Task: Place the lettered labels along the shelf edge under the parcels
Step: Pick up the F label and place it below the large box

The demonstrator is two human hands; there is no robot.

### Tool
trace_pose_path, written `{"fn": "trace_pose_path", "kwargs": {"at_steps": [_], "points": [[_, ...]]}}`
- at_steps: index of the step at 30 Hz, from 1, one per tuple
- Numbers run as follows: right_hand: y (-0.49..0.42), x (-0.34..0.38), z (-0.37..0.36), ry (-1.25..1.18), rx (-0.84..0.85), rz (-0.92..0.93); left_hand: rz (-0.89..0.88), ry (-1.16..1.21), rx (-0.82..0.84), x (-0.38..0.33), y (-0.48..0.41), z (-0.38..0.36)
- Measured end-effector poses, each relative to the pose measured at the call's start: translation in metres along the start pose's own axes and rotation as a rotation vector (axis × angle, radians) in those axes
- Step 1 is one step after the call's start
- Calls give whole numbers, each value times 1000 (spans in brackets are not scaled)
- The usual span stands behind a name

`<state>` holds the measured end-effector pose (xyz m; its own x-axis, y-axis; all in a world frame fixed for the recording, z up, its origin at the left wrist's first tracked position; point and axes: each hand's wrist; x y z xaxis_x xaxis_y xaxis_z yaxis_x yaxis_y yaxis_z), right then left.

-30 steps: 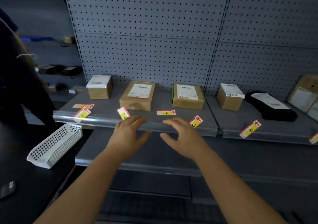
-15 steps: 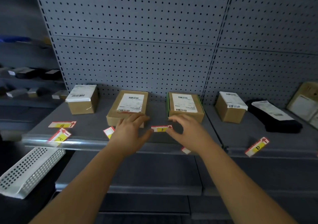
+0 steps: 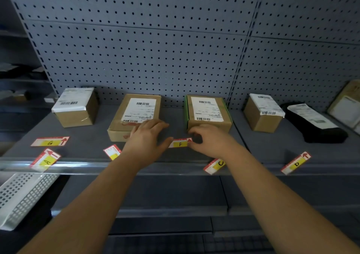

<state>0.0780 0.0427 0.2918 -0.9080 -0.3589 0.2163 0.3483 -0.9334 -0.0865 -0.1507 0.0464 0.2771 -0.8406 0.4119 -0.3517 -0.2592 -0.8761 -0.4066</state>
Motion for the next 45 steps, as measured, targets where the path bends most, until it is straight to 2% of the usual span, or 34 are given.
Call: {"fn": "trace_pose_path", "kwargs": {"at_steps": [5, 12, 21, 27, 33, 45], "points": [[-17, 5, 5, 95, 132, 3, 7, -9, 2, 3, -5, -1], [-28, 11, 5, 239, 203, -26, 6, 12, -13, 5, -7, 0], [-33, 12, 3, 111, 285, -127, 14, 14, -14, 11, -4, -1], [-27, 15, 3, 36, 197, -129, 11, 7, -9, 11, 3, -2], [-19, 13, -2, -120, 87, -158, 36, -9, 16, 9, 8, 3], [7, 11, 21, -495, -22, -129, 36, -31, -25, -14, 27, 21]]}}
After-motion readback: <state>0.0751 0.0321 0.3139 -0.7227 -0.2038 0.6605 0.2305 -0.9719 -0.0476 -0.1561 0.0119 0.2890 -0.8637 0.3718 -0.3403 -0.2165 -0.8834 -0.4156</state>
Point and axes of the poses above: each hand's wrist, its own y-axis away from the middle knuckle, its own z-axis out of the back of the hand, x = y × z, and after that the axes turned 6 degrees about z, right-handed
